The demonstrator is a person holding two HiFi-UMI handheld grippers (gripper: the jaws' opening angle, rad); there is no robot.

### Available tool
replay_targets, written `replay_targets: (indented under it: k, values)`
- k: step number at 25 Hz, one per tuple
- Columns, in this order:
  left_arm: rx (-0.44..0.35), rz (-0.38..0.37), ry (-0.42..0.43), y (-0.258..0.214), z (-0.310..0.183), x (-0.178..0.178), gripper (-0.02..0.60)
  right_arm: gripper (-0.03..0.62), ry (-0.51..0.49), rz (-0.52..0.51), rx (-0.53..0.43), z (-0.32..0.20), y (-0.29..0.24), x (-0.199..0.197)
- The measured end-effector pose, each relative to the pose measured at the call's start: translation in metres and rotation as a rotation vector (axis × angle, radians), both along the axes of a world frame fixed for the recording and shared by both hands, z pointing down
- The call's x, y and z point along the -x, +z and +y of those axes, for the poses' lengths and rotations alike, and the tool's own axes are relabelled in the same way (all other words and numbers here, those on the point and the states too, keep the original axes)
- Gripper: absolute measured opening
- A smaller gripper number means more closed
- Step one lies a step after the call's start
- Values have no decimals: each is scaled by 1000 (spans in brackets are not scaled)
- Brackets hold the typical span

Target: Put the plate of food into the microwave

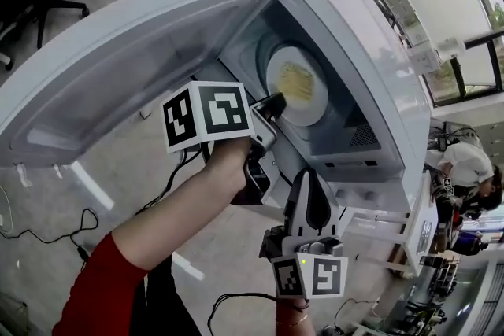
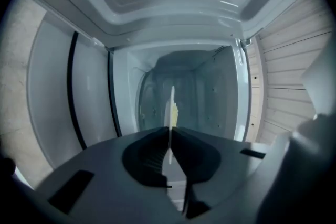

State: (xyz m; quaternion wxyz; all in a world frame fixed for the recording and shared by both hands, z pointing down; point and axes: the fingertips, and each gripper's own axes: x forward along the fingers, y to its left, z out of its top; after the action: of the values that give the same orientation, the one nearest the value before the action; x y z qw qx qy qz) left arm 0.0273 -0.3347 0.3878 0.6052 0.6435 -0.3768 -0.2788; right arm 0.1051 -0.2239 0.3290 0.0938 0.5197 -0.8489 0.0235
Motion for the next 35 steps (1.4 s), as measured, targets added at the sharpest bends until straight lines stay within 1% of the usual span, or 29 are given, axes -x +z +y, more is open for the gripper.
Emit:
replay_targets:
  k: [3,6,11,14,23,28,35]
  values:
    - [-14,-8,-4,-3,-16,0,25,15,-12,-2,-26,-8,-2,7]
    - [-8,-7,-3,-2,-28,-1,25,15,-16,0,-22,-9,4,12]
    - [12,-37,16,1,-40,-1,25,15,-18,5,0,-7,11,17]
    - [26,-60,31,6,-47,-4,25,15,-15,0,-3,-10,9,16]
    - [75,-114,53,14,-56,-3,25,15,-15,-15,-9,-16,3,21]
    - [90,-128,68,17,-60,-5,25,15,-18,27,-6,-16,0,27]
    - [127,-146,100,17,-65,-6,29,15,-9,34,-2,-18,1,25]
